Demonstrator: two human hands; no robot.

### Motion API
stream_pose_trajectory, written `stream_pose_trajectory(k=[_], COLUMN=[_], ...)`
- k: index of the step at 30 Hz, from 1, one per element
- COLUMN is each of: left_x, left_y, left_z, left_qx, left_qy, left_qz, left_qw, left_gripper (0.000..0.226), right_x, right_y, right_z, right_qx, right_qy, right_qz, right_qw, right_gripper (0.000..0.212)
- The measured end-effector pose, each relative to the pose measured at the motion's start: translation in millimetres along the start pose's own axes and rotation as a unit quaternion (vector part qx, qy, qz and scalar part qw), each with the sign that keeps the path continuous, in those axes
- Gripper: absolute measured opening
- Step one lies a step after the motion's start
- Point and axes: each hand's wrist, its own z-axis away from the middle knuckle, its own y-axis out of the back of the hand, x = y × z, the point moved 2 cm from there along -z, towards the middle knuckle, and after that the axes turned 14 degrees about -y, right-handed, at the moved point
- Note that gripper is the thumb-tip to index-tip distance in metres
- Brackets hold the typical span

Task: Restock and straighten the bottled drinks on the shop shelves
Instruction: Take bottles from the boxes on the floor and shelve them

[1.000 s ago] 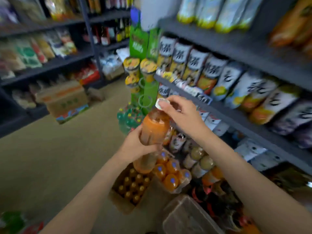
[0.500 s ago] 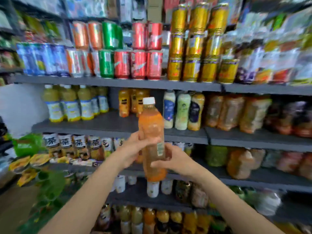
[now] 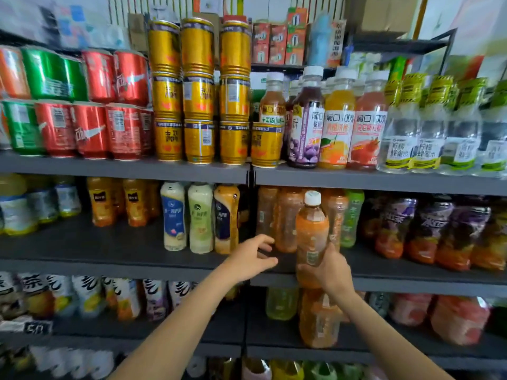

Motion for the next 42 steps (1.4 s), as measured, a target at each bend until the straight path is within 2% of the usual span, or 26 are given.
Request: stream_pose_trajectory(k=[3,6,10,15,19,24,27,29,31,32,34,37,40,42], left_x=[-16,-26,-31,-25,-27,-39,-47,-51,-54,-55,-59,-73,-98,-117], left_y=[-4,-9,-21,-42,-61,-68,-64,-60,-54,-49,-39,-20,2,19], left_z=[-27,-48,-71,-94,-105,-106,-100,-89,-70,-58,-30,22,91,144], left_qx=[0.044,0.07,0.081,0.084,0.076,0.074,0.082,0.116,0.183,0.219,0.277,0.323,0.345,0.349], left_qy=[0.045,0.068,0.054,0.014,0.015,0.021,0.029,0.025,0.001,-0.012,-0.023,-0.012,0.036,0.072], left_qz=[-0.001,-0.018,-0.043,-0.053,-0.06,-0.116,-0.118,-0.134,-0.144,-0.141,-0.143,-0.152,-0.144,-0.129], left_qw=[0.998,0.995,0.994,0.995,0.995,0.99,0.989,0.984,0.973,0.965,0.95,0.934,0.927,0.925], left_gripper=[0.039,0.037,0.041,0.048,0.054,0.055,0.056,0.052,0.042,0.037,0.031,0.028,0.027,0.027], right_x=[2,-1,-3,5,11,5,0,-2,-6,-9,-24,-62,-97,-111], right_y=[-8,-18,-29,-24,-24,-28,-32,-31,-29,-29,-36,-63,-100,-132], right_z=[-38,-59,-63,-68,-73,-71,-72,-70,-59,-50,-26,16,62,95], right_qx=[0.002,0.01,0.025,-0.037,0.029,0.089,0.09,0.089,0.125,0.155,0.187,0.107,-0.018,-0.109], right_qy=[-0.03,-0.049,-0.053,0.017,0.049,0.024,0.007,-0.015,-0.014,0.019,0.143,0.278,0.307,0.328], right_qz=[-0.056,-0.032,0.005,-0.01,-0.013,-0.003,-0.002,-0.023,-0.076,-0.109,-0.152,-0.136,-0.086,-0.006], right_qw=[0.998,0.998,0.998,0.999,0.998,0.996,0.996,0.996,0.989,0.982,0.96,0.945,0.948,0.938], right_gripper=[0.076,0.076,0.076,0.063,0.063,0.054,0.052,0.051,0.046,0.041,0.032,0.03,0.03,0.03])
